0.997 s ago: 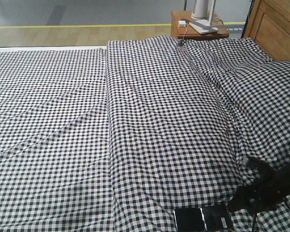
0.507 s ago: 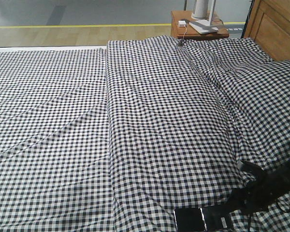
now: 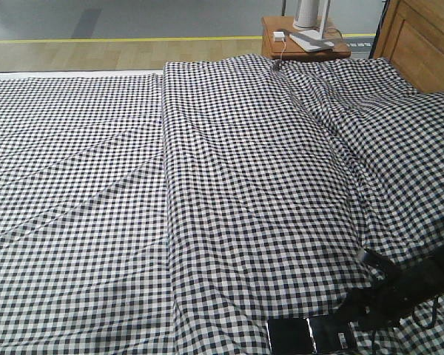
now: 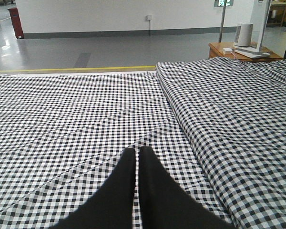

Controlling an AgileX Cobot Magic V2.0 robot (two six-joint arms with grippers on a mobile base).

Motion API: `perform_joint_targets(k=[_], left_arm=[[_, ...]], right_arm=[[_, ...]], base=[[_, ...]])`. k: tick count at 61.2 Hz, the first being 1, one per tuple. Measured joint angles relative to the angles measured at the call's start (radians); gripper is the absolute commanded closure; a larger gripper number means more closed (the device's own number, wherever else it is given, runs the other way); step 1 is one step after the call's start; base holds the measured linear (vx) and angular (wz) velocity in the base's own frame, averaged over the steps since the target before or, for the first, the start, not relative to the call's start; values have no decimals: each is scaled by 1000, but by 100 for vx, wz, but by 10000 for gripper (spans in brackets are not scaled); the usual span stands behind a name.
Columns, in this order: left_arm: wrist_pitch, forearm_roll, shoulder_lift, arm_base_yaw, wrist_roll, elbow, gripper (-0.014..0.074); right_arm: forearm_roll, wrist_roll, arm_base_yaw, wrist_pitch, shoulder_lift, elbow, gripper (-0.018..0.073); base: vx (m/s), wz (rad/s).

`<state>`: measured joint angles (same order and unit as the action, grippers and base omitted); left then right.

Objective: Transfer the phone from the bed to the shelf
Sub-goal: 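Lower the open right gripper around the phone's edge, then close the right gripper on the phone edge and tilt it up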

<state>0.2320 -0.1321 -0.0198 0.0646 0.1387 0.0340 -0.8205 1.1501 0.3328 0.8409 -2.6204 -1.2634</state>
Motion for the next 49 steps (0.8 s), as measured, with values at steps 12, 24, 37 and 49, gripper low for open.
perform_joint_targets(k=[12, 24, 37, 49], left_arm=[[0, 0, 0, 0, 0, 0, 596], [0, 0, 0, 0, 0, 0, 596], [0, 0, 0, 0, 0, 0, 596], [0, 0, 0, 0, 0, 0, 596]], right_arm=[[-19, 11, 0, 12, -34, 0, -22], [-55, 37, 0, 22, -59, 0, -22], [-162, 98, 0, 57, -95, -1, -22], [-218, 129, 0, 79, -122, -2, -22]], base=[[0, 0], [0, 0], [0, 0], [0, 0]])
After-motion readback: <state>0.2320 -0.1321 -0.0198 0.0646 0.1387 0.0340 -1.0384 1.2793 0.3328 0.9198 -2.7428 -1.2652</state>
